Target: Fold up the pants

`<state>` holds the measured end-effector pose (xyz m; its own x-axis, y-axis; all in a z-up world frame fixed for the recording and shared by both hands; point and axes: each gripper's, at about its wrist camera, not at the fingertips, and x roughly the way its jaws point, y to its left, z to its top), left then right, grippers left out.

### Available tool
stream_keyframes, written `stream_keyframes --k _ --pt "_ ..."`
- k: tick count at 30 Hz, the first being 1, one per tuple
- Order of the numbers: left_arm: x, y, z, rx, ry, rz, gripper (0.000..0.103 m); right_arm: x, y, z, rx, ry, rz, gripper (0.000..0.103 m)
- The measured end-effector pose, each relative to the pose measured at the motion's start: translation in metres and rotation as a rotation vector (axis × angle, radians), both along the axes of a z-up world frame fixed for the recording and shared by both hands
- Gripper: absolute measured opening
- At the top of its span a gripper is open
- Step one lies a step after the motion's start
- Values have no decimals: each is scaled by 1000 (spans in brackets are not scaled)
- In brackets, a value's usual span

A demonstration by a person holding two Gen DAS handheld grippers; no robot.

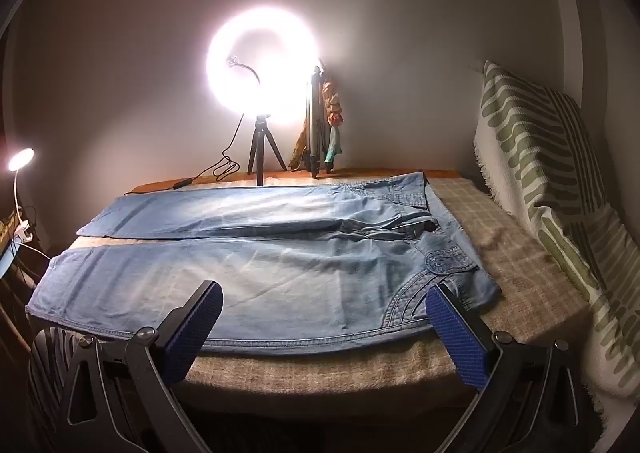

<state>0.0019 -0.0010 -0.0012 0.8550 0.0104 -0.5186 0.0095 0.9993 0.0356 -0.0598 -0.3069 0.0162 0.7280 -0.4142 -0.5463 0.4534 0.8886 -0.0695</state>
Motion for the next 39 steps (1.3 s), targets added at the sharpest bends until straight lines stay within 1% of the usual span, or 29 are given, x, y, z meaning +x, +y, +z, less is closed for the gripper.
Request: stream_keyframes --k 3,4,8,12,24,39 --pt "-5 -5 -1 13 -21 1 102 -1 1 1 8 -9 -2 103" --pt "-5 -6 -1 10 -20 2 102 -1 -2 1 8 3 0 103" --pt "-3 -4 4 -2 -10 -4 102 -2 -1 1 6 5 4 103" --pt "-2 -3 2 -9 -12 -12 102 -2 -3 -1 3 7 5 103" --pt "-1 -6 6 -2 -19 -19 102 -4 -3 -1 10 -2 -4 103" --pt "-1 -9 5 -1 -21 -22 102 -2 -3 0 15 -1 -5 103"
